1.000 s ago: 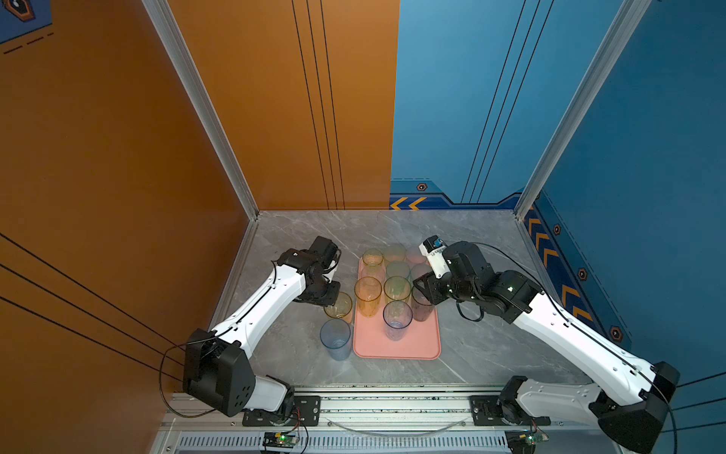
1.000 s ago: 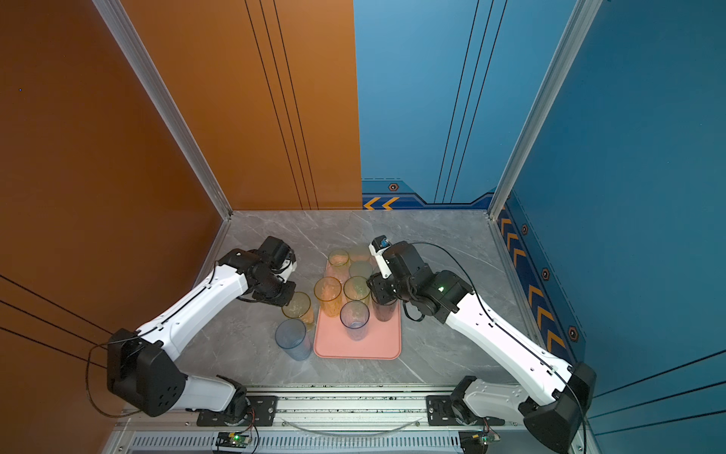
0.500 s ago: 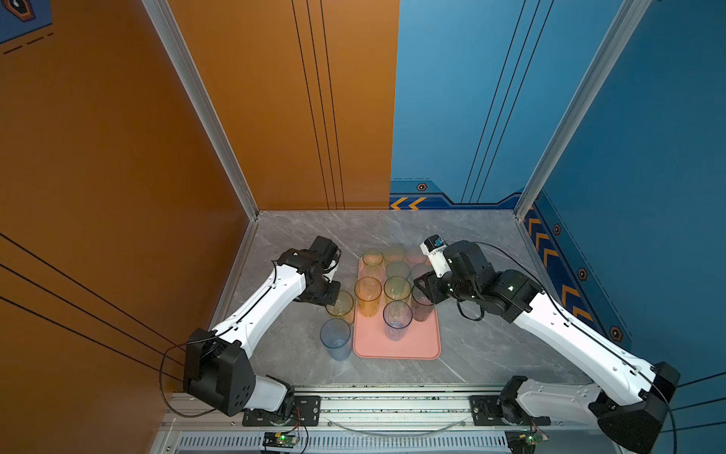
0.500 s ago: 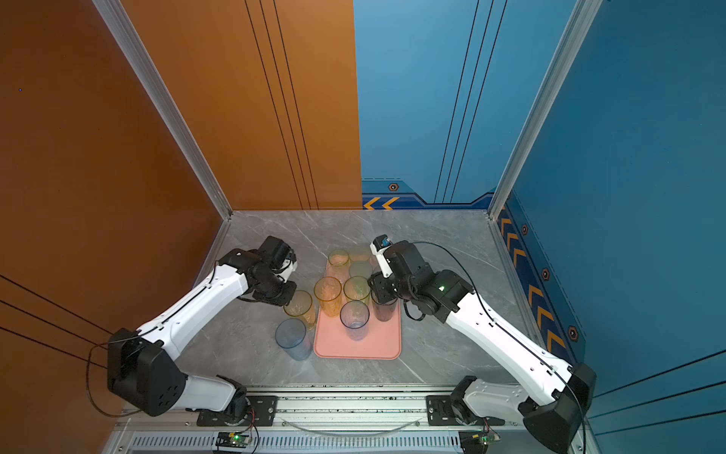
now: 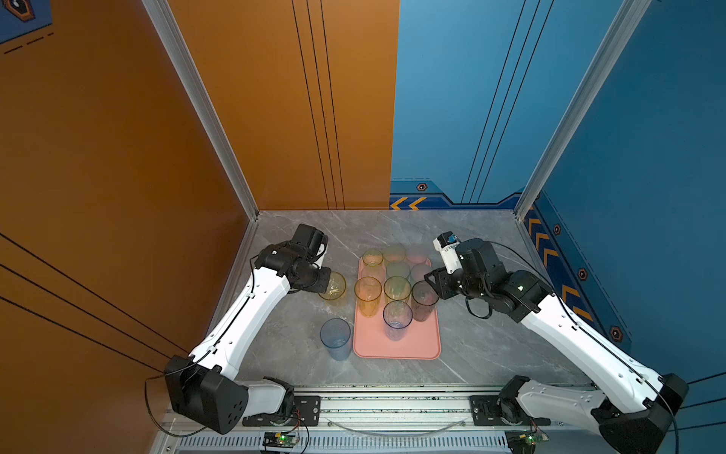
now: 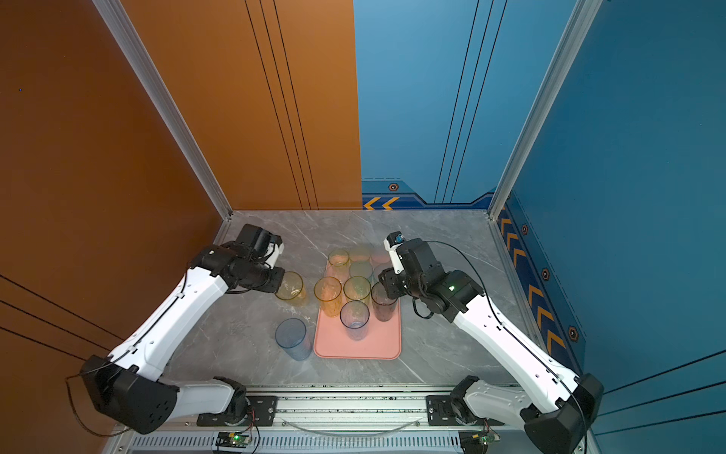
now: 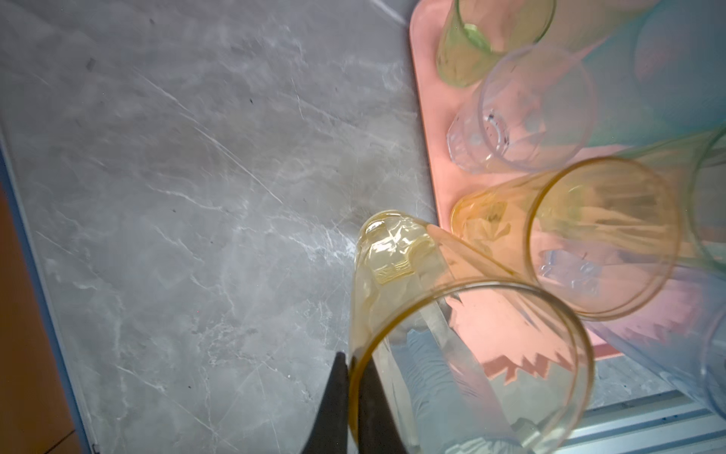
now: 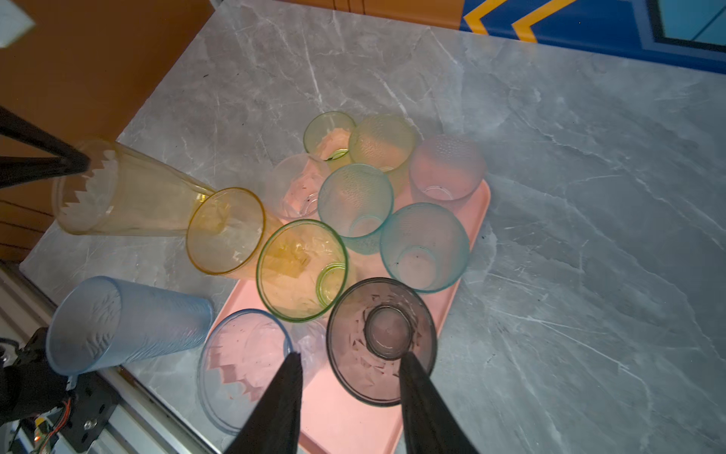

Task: Place the glasses into the tray
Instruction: Pick up the glass from the center of the table, then place the glass on the tray.

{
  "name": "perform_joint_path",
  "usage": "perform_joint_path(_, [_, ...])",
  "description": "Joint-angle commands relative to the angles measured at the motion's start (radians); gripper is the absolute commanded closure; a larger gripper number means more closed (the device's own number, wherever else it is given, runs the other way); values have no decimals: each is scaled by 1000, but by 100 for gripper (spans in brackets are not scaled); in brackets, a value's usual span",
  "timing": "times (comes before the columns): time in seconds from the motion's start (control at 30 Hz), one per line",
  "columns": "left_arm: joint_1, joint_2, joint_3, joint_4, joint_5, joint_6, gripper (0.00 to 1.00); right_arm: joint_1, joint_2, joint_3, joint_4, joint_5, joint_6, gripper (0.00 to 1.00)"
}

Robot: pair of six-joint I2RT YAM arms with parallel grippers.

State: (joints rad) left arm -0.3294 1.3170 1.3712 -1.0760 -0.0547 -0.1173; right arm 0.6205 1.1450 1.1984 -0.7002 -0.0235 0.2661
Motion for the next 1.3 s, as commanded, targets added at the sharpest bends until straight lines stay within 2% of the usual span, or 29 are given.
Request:
perform_joint_path(0.0, [-23,-36,126,-13,-39,37,96,-76,-39,-30,10,-13,26,60])
perform_joint_path(0.17, [-169,-28,330,-34,-68,67,95,-186,-83,-68,22,-44,63,60])
perform_joint_path(0.33, [-382,38,474,-58,-52,100,95,-341,-141,-104,45,-77,103,60])
perform_joint_path(0.47, [-539,98,557,-77,-34,131,95,-467,-174,-104,47,-174,120,60])
perform_joint_path(0.67, [-716,218,694,-162,48,185,95,-507,-190,-91,48,-221,133,60])
perform_joint_path(0.87, [-791,374,813,-282,124,231,95,-509,-182,-78,53,-252,145,60])
perform_joint_path(1.1, [-803,553,848,-328,153,260,95,-510,-190,-71,56,-266,151,60])
perform_joint_path(1.27, [-789,632,861,-326,160,272,95,-511,-197,-76,56,-274,150,60])
